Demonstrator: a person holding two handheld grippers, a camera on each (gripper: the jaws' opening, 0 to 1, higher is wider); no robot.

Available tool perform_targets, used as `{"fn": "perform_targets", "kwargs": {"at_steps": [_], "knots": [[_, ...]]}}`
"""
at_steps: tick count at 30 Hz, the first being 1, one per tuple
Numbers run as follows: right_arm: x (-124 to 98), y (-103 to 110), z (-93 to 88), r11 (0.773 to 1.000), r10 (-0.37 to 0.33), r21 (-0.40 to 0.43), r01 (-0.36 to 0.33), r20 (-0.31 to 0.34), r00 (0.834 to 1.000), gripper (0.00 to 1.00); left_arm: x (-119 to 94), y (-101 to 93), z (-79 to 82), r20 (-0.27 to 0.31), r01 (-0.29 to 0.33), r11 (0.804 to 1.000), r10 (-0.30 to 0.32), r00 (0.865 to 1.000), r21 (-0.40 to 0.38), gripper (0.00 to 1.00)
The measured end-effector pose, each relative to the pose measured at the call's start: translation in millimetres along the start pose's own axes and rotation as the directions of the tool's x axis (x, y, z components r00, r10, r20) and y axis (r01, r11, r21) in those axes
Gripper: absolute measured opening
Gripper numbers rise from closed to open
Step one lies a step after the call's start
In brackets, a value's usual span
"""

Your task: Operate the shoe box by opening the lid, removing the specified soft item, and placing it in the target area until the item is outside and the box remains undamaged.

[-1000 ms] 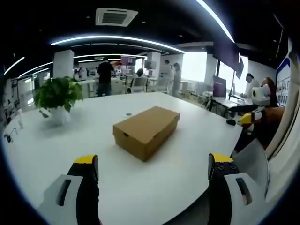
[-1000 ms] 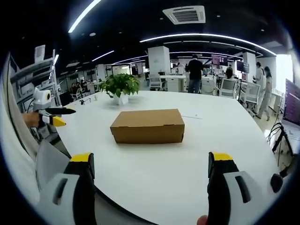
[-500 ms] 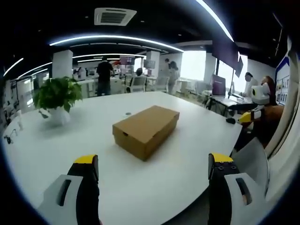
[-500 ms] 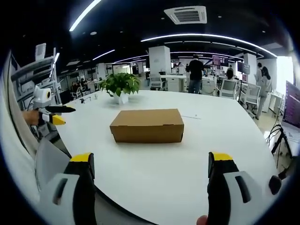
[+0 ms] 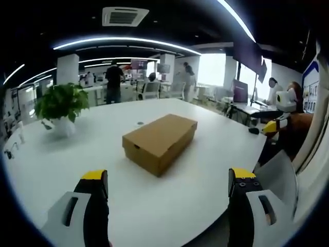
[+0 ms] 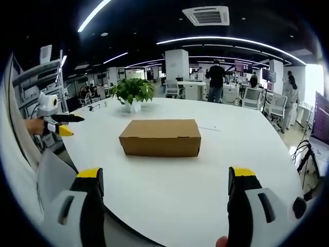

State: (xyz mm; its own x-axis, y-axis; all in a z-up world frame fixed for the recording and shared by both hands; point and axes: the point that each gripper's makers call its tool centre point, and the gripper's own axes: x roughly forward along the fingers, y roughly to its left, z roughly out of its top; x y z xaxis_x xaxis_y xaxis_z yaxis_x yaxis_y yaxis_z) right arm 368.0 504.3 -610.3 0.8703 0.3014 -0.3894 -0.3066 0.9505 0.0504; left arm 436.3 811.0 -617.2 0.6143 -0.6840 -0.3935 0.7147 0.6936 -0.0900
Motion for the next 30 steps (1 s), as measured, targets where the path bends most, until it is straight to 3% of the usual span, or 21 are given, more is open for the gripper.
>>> {"fn": "perform_targets", "kwargs": {"at_steps": [30], "knots": [[57.6, -33.0, 11.0, 0.994, 0.067, -0.080, -0.067, -0.014, 0.998, 0.93, 51.8, 13.5, -5.5, -0.023, -0.026, 0.999, 0.025, 0.999, -0.022, 0.96]]}}
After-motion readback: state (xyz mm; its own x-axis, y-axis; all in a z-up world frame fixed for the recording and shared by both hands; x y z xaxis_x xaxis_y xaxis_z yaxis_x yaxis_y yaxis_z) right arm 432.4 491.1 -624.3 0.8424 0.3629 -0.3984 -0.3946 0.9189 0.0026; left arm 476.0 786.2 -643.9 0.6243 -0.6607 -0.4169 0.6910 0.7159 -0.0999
